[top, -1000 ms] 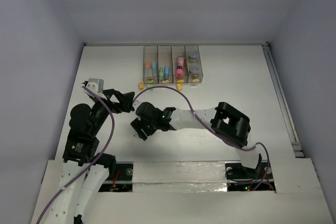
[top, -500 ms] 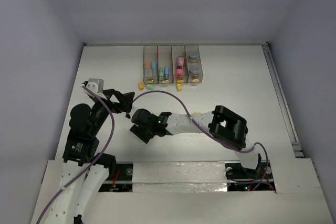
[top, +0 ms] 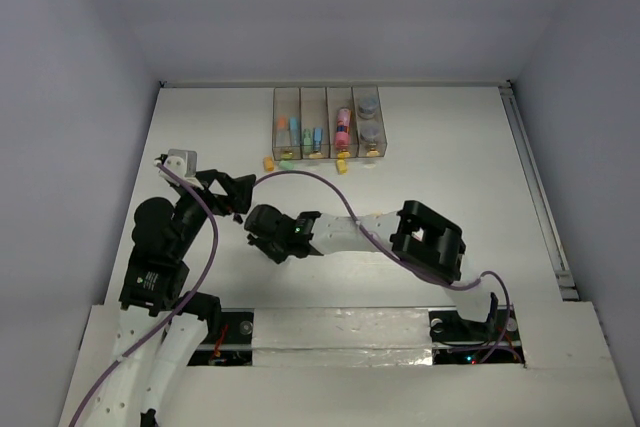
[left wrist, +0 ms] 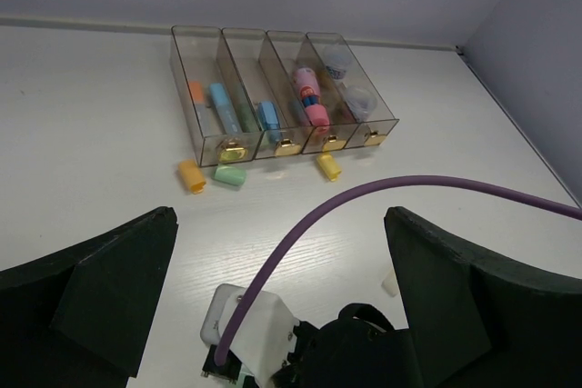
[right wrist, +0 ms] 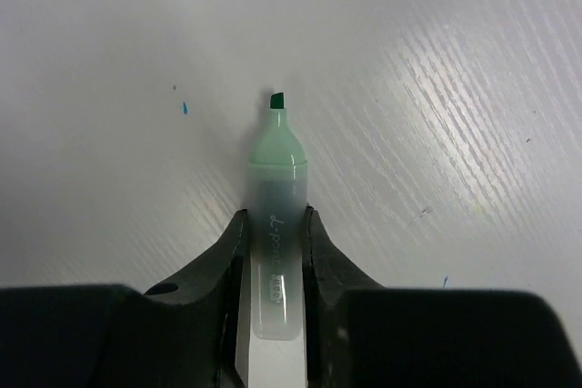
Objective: Sort the stationery into containers
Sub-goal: Pick up the pen from the center of the board.
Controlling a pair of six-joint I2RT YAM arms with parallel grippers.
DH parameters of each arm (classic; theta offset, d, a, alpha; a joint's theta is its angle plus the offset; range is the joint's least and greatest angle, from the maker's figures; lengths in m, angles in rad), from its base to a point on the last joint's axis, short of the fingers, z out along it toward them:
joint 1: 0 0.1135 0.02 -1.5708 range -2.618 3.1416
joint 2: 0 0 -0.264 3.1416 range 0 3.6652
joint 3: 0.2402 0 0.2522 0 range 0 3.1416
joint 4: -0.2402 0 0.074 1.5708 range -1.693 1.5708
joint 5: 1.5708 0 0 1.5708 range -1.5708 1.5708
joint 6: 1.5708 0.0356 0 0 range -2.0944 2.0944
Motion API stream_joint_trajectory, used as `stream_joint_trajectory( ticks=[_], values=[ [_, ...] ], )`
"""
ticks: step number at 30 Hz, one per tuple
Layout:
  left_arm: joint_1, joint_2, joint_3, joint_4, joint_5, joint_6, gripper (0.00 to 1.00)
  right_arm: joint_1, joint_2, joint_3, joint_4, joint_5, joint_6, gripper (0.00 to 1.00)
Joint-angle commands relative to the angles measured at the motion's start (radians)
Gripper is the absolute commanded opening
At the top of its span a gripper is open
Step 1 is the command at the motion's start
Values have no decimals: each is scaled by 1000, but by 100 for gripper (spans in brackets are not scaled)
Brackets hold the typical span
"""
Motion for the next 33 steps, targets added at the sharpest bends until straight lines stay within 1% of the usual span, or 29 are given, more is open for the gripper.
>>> stream_joint_trajectory(
  ticks=[1,3,5,6,7,9,10,11,13,15,16,18,19,22,23,26,29,33],
  values=[
    [6,9,11,37,-7,-3,97,8,72,-10,-29,48,11,12],
    [6,11,10,37,-7,-3,96,8,61,-30,-11,106,30,8],
    [6,11,10,37,-2,-4,94,-1,6,-54,32,175,73,6],
    [6,11,8,39,1,-4,93,-18,-25,-98,58,196,89,6],
    [6,12,7,42,5,-6,89,-29,-101,-126,113,212,123,5],
    [6,12,5,50,24,-13,85,-66,-186,-213,172,261,158,6],
    [6,12,3,51,28,-15,82,-78,-229,-243,233,275,187,5],
    [6,11,2,57,45,-18,81,-90,-309,-270,259,299,203,5],
    [6,18,-6,66,71,-23,75,-122,-377,-330,334,325,234,5],
    [6,34,-10,80,128,-24,71,-141,-459,-355,400,359,249,4],
    [6,53,-13,88,172,-24,65,-150,-496,-362,449,373,251,3],
    [6,75,-16,91,211,-26,60,-150,-523,-361,497,385,243,3],
    [6,99,-18,94,231,-24,56,-150,-533,-358,543,385,231,3],
    [6,150,-26,105,317,-20,51,-150,-551,-323,604,367,221,1],
    [6,162,-27,108,355,-20,51,-150,-551,-315,621,343,221,1],
    [-23,215,-26,102,392,-7,50,-150,-548,-292,675,301,241,0],
    [-51,239,-23,97,392,-4,50,-150,-550,-286,726,286,266,0],
    [-51,232,-21,94,361,-3,50,-150,-556,-292,773,250,290,0]
  ],
)
